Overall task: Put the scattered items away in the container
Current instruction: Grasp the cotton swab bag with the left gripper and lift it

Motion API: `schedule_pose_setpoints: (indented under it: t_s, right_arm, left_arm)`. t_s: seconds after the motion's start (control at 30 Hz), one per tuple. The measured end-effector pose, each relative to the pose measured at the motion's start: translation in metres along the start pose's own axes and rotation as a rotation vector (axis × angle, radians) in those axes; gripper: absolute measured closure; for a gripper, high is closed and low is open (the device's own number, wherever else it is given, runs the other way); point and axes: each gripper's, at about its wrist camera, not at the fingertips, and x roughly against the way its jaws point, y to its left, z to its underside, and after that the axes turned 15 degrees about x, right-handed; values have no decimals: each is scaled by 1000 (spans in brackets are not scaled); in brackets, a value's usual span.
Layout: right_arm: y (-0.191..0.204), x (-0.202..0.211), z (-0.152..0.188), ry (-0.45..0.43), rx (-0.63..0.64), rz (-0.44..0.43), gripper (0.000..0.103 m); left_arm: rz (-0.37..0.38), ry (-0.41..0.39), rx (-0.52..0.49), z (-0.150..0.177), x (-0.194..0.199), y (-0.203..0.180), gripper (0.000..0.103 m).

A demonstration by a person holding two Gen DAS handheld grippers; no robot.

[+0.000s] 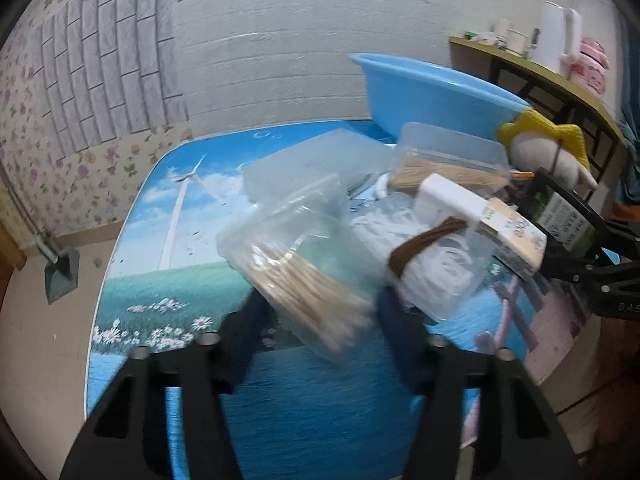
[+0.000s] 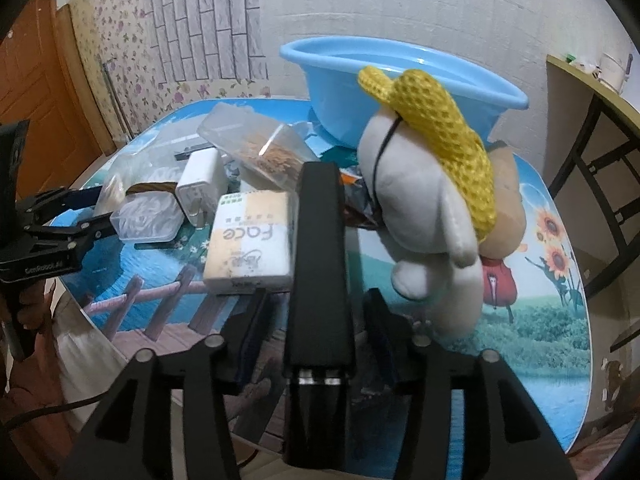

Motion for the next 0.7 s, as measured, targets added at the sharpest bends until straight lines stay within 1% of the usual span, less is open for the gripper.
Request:
schedule_pose_setpoints:
  t_s: [0.03,0.07,0.1,0.2,0.23,0.37,0.43,0.5,0.53,0.57,0.6,0.63,0.67,0.7]
  right_arm:
    - [0,0,0,-2,1,0,48]
    - [1,1,1,-4,2,-2,46]
    - [1,1,1,-4,0,-1,46]
    - [0,1,2,-4,-5,-11,44]
    - [0,0,2,-3,-6,-16,41]
    - [3,-3,0,9,10,-24,21]
    - [4,-1,2,15,15,-31,16]
    - [3,0,2,18,14,-29,17]
    - [2,1,3,14,13,-24,24]
    - [1,3,3,4,10,-20,39]
    - [0,5,3,-2,7,-20,47]
    - [-1,6,3,-6,3,-22,65]
    - [-3,7,4,-9,-7,-22,78]
    - [-5,7,4,-10,-13,-26,79]
  left_arm:
    - [7,0,-8,0,0,-2,65]
    - [10,0,-12,1,1,-3,67]
    - [15,0,-13,1,1,-3,72]
    - [22,-10,-10,1,5,-4,77]
    - [24,-12,-7,2,7,-4,79]
    - [37,-17,11,2,15,-4,82]
    - [46,-20,16,3,19,-5,83]
    - [47,-25,7,4,23,-7,83]
    - [44,-30,2,4,26,-9,83]
    - [43,-33,1,4,27,-9,83]
    - [42,-35,3,4,29,-9,83]
    - [40,-38,8,4,31,-9,83]
    - [38,-39,12,4,32,-9,83]
    - [35,-41,16,3,34,-9,83]
